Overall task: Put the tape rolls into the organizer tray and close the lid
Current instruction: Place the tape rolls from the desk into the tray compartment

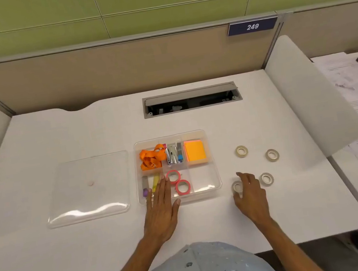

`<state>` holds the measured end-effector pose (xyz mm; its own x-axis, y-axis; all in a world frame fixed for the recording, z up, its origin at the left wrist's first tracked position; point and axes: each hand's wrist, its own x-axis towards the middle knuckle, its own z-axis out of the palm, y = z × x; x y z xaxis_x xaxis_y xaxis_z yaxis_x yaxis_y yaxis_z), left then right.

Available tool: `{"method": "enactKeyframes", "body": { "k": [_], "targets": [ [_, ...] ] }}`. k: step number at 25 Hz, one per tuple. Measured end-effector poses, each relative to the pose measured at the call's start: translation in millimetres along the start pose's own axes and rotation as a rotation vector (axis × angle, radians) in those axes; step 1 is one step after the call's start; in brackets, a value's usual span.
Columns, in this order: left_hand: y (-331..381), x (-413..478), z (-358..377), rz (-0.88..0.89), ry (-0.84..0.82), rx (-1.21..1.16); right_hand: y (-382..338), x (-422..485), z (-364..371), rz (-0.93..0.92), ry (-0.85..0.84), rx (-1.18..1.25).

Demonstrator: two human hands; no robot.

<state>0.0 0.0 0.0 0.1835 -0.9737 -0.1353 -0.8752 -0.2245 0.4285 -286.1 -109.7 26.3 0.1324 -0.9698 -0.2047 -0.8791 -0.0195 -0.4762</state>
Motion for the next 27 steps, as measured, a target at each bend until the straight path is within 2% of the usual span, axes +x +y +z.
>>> {"method": "enactKeyframes", "body": {
  "k": [6,10,14,18,23,25,27],
  "targets": [
    [3,-1,0,-0.035,-0.006,0.050,1,2,5,0.039,-0.060,-0.038],
    [3,-1,0,-0.055,-0.002,0.021,-7,15,-2,0.050,0.040,0.099],
    [6,-1,2,-0.070,0.022,-0.015,-29,24,-7,-0.175,0.172,0.111],
    [7,1,2,-0.092,0.012,-0.025,-57,31,3,-0.345,0.045,-0.156],
    [6,1,2,-0.112,-0.026,-0.039,-72,32,19,-0.396,-0.124,-0.332],
    [5,1,3,-0.117,-0.035,-0.051,-70,30,19,-0.403,-0.073,-0.319],
    [5,1,3,-0.106,-0.025,-0.057,-64,28,15,-0.398,0.060,-0.224]
  ]
}}
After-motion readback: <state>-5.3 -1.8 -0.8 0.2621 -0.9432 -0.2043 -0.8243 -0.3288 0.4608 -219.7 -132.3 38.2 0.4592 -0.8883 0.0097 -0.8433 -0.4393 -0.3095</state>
